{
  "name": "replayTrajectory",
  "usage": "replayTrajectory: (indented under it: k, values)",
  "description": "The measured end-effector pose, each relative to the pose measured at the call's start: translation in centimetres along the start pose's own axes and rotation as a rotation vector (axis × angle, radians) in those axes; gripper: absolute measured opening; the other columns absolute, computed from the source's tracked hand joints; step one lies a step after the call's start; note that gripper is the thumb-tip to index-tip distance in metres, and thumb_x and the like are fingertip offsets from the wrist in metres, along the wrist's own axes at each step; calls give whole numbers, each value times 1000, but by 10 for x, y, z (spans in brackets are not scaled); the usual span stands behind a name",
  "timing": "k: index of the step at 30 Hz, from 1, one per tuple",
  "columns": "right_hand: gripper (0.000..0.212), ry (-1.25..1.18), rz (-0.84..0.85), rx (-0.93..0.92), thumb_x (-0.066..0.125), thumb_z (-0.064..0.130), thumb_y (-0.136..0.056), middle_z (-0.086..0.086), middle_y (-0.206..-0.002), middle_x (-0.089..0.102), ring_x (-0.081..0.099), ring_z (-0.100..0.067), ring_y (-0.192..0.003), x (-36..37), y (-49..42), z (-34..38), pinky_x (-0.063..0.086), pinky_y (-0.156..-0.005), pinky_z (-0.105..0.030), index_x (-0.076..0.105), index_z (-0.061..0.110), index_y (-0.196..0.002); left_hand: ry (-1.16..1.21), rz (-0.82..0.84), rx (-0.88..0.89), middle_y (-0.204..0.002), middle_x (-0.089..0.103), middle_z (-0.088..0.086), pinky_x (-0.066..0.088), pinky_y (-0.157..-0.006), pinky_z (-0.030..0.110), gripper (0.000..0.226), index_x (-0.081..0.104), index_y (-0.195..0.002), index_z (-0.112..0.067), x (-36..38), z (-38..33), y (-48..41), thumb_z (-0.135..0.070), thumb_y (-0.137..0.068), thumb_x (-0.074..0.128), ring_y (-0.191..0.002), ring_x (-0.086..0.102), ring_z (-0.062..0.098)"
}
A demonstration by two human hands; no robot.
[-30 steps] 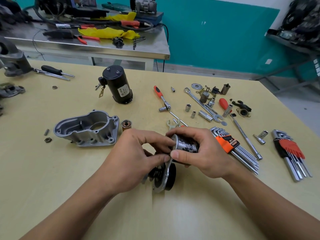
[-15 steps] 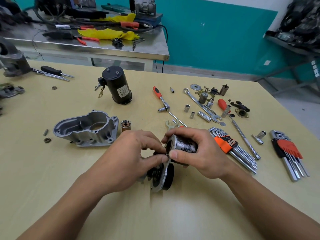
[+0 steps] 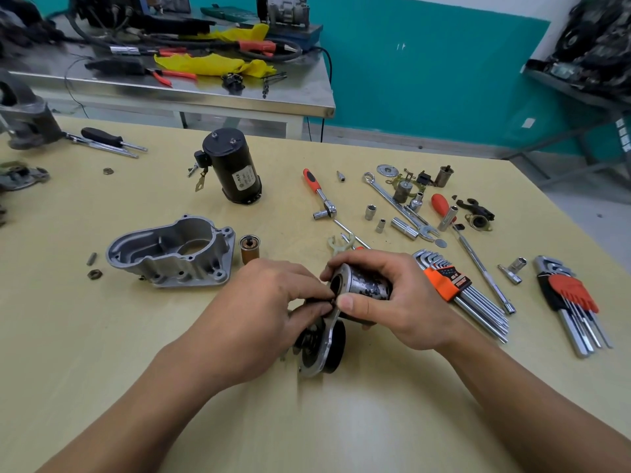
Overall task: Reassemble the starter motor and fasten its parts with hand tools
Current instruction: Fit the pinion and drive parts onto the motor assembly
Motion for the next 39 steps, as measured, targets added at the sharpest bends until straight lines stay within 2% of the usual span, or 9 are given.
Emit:
replayTrajectory:
  k: [5, 10, 13, 17, 24, 28, 30, 35, 39]
  values:
    - [36, 27, -3, -19, 76, 14, -78, -2, -104, 73, 70, -17, -94, 0, -1, 1, 53, -79, -24, 68, 7, -112, -111, 5, 94, -79, 72, -7, 54, -59, 35, 15, 79, -86, -18, -1, -7, 0, -26, -86, 66, -72, 65, 15]
    - [35, 1, 2, 2, 75, 14, -79, -1, -104, 72, 69, -13, -86, 1, 1, 1, 56, -56, -29, 68, 7, -112, -160, 35, 141, -79, 72, -7, 53, -57, 37, 32, 76, -87, -18, 2, -9, 3, -37, -93, 50, -70, 65, 17]
    - [36, 17, -7, -3, 75, 15, -79, -1, -104, 72, 69, -14, -88, 0, 1, 1, 59, -58, -37, 67, 7, -113, -84, 17, 102, -76, 71, -8, 51, -57, 35, 22, 76, -89, -22, 2, -5, 3, -35, -93, 58, -67, 63, 12]
    - [37, 1, -15, -2, 75, 15, -78, -2, -105, 73, 70, -14, -91, 0, 1, -1, 54, -67, -23, 68, 6, -113, 6, -11, 48, -78, 72, -9, 52, -60, 35, 15, 78, -89, -24, 2, -1, 1, -30, -88, 65, -69, 66, 9]
    - [36, -18, -6, 1, 75, 14, -79, -1, -104, 72, 69, -13, -85, 0, 2, -2, 55, -54, -26, 67, 7, -114, 23, -78, 73, -82, 75, -9, 54, -63, 32, 9, 81, -90, -20, -1, -6, 1, -17, -82, 77, -74, 67, 5]
    - [36, -14, -3, -8, 75, 13, -79, -3, -104, 72, 69, -12, -86, 0, 1, -2, 53, -60, -17, 67, 5, -114, 39, -97, 42, -80, 74, -9, 53, -64, 30, 14, 82, -88, -20, -1, -6, 1, -9, -79, 83, -74, 65, 2]
    - [37, -12, -2, -3, 75, 14, -79, -3, -104, 72, 69, -13, -86, 0, 2, -2, 54, -57, -22, 67, 5, -114, 47, -105, 27, -81, 74, -9, 53, -65, 30, 14, 82, -86, -20, -1, -6, 1, -9, -78, 83, -74, 66, 2]
    - [38, 13, -11, -7, 75, 15, -78, -2, -105, 72, 70, -25, -88, 1, 3, 1, 57, -56, -52, 67, 7, -114, 132, -96, -45, -81, 74, -14, 51, -70, 17, 18, 82, -83, -22, -1, -1, 0, -6, -77, 83, -78, 68, -1]
    - [39, 15, -12, 3, 74, 15, -77, -2, -104, 72, 69, -18, -84, 1, 3, 1, 58, -54, -44, 67, 5, -115, 200, -41, -99, -82, 74, -20, 48, -73, 9, 20, 81, -87, -29, -1, 3, 1, -10, -79, 82, -82, 70, -1]
Point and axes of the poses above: each hand's wrist, its own y-axis away from the middle knuckle, its own x-axis out of the palm, z = x × y, the point moved 6 cm from there along -y, towards the middle knuckle
